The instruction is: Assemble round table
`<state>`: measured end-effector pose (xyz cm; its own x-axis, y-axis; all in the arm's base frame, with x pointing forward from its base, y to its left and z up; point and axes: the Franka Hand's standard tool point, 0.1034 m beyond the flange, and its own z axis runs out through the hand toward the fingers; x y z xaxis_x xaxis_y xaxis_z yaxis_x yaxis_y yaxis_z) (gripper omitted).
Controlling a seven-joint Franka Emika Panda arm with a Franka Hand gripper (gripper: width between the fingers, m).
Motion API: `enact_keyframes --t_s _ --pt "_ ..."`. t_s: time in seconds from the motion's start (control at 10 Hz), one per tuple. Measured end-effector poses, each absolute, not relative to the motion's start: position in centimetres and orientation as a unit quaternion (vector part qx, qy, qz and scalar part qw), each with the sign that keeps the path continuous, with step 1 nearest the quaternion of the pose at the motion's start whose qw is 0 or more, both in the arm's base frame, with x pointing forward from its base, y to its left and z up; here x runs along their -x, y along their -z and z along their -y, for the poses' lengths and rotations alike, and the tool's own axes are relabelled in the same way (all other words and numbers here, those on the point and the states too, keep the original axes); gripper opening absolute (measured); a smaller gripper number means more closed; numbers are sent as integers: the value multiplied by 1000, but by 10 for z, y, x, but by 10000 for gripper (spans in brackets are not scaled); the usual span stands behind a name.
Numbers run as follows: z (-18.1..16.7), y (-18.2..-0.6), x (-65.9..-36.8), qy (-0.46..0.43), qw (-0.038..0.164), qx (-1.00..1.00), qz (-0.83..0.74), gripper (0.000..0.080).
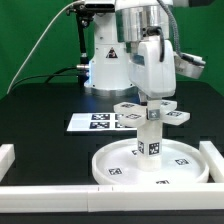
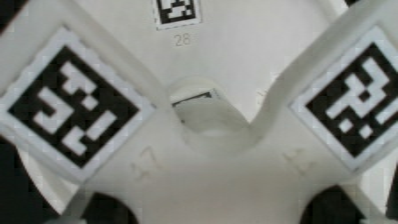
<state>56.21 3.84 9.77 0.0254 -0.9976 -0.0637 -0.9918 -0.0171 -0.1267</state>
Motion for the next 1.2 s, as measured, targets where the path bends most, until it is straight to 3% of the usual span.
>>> enact_keyframes --t_s 0.3,0.4,0.5,0.8,1.2 --pt "-39 -98 -562 17 71 677 -733 443" --pt "-39 -99 -562 17 70 698 -712 498" --pt "-39 -105 -563 17 73 727 -683 618" --pt "-41 -129 -565 19 86 791 -606 644" --pt "-45 -133 -568 51 79 926 -365 649"
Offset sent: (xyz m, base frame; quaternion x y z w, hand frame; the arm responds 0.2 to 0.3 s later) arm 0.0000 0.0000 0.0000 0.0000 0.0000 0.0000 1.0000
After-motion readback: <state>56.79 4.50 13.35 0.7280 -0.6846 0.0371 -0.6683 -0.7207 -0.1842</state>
